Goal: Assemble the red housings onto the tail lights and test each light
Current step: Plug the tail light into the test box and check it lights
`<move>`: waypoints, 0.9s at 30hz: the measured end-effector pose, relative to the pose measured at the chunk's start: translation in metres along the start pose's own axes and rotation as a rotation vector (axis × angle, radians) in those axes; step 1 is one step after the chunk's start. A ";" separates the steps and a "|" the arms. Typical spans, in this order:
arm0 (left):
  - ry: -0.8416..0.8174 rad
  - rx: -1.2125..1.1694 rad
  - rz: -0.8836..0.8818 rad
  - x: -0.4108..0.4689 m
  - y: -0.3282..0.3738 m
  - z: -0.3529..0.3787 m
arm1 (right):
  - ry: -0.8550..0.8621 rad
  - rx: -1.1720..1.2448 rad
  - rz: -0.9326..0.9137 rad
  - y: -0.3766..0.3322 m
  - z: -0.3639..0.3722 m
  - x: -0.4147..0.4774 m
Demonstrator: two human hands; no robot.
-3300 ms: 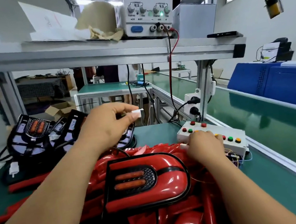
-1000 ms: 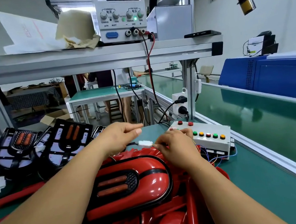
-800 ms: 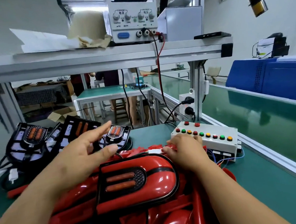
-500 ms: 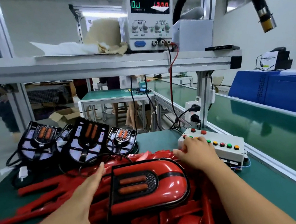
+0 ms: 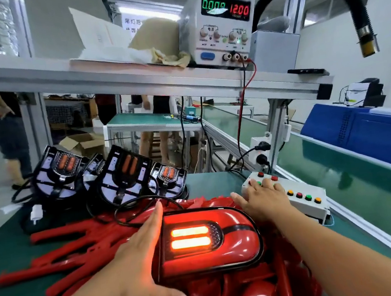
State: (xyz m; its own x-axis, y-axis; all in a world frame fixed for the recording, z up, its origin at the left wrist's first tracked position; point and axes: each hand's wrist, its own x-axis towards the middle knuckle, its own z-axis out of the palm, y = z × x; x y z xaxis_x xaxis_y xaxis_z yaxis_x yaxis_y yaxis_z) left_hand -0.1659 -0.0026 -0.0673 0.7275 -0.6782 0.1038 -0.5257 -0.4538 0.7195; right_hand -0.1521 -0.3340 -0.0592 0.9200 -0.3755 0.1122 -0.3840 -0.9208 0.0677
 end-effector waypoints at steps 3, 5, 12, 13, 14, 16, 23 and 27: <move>-0.076 0.128 -0.038 -0.015 -0.003 -0.004 | -0.004 -0.038 -0.002 -0.002 -0.002 0.000; -0.076 0.086 -0.007 -0.009 0.002 -0.004 | 0.001 -0.041 -0.004 -0.003 -0.002 0.000; -0.007 0.069 0.038 -0.003 0.005 0.001 | 0.007 -0.023 0.008 -0.003 -0.002 -0.003; -0.034 0.106 0.037 -0.009 0.004 -0.001 | 0.008 -0.019 0.010 -0.003 -0.002 -0.003; -0.060 0.117 0.010 -0.015 0.000 -0.004 | 0.009 -0.016 0.011 -0.002 -0.001 -0.003; -0.069 0.109 -0.004 -0.011 0.001 -0.004 | 0.011 -0.016 0.017 -0.002 -0.001 -0.003; -0.041 0.094 0.011 -0.005 -0.003 -0.002 | 0.016 0.017 0.020 -0.002 0.002 -0.002; -0.036 0.111 0.030 -0.004 -0.007 -0.001 | 0.018 0.051 0.006 -0.002 0.002 -0.003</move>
State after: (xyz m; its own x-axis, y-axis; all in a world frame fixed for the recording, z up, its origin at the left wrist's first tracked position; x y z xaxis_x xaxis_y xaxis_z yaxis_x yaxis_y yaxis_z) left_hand -0.1642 0.0038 -0.0724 0.6956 -0.7117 0.0977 -0.5939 -0.4932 0.6356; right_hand -0.1538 -0.3318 -0.0618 0.9159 -0.3796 0.1305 -0.3848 -0.9228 0.0162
